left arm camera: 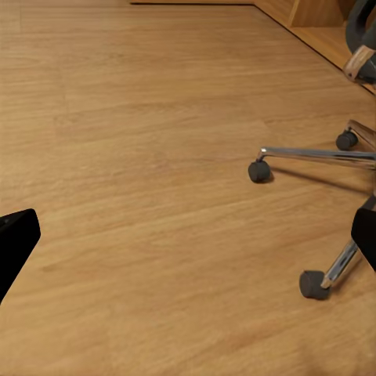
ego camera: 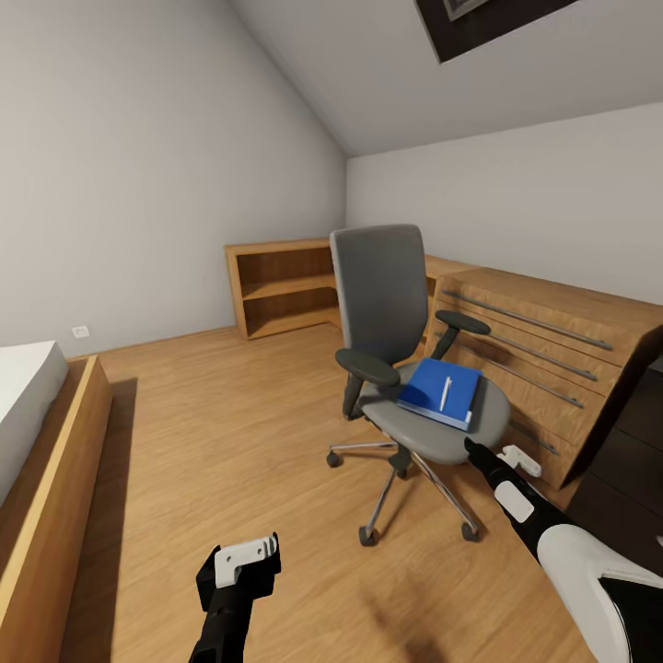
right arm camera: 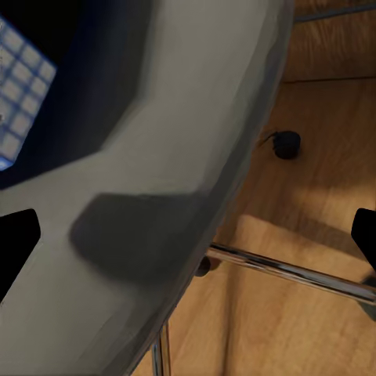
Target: In the bedroom, organize the workspace by keeping the computer under the desk, ensuring the monitor is on the desk, placing the keyboard on the desk next to the monitor, placing the mouse on the desk next to the keyboard, moving the folder from the swivel chair onto the desk next to the mouse, stacking the notebook on top of the folder with the pen on top of the notebook, and positioning the swivel chair next to the desk.
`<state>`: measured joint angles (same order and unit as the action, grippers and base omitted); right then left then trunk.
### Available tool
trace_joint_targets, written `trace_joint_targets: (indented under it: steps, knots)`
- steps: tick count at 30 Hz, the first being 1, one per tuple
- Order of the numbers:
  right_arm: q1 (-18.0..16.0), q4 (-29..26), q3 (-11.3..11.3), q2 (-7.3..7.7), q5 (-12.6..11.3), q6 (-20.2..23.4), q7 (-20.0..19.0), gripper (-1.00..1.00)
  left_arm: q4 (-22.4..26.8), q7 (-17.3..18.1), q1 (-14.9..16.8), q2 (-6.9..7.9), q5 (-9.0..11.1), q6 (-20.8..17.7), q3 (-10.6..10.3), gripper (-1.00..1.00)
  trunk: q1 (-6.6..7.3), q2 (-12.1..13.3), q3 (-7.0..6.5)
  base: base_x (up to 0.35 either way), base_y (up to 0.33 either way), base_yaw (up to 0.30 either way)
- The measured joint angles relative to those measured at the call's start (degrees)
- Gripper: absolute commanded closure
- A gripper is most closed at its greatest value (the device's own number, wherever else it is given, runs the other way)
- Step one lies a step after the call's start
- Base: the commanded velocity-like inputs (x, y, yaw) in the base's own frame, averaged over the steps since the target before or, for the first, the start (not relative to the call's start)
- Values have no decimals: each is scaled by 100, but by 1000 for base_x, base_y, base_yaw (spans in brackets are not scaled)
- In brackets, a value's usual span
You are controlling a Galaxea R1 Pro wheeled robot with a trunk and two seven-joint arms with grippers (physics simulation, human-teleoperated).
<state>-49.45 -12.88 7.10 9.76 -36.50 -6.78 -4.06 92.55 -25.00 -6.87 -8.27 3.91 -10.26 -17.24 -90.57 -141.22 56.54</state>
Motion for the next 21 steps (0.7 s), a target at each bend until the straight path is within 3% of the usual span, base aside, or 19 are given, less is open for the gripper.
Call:
trace_joint_targets:
  steps: [21]
  knots:
    - [-3, -62, 60, 2, 23, -6, 0, -100, 1, 1, -1, 0, 0, -3, 1, -100, 2, -1, -1, 194, 154, 0]
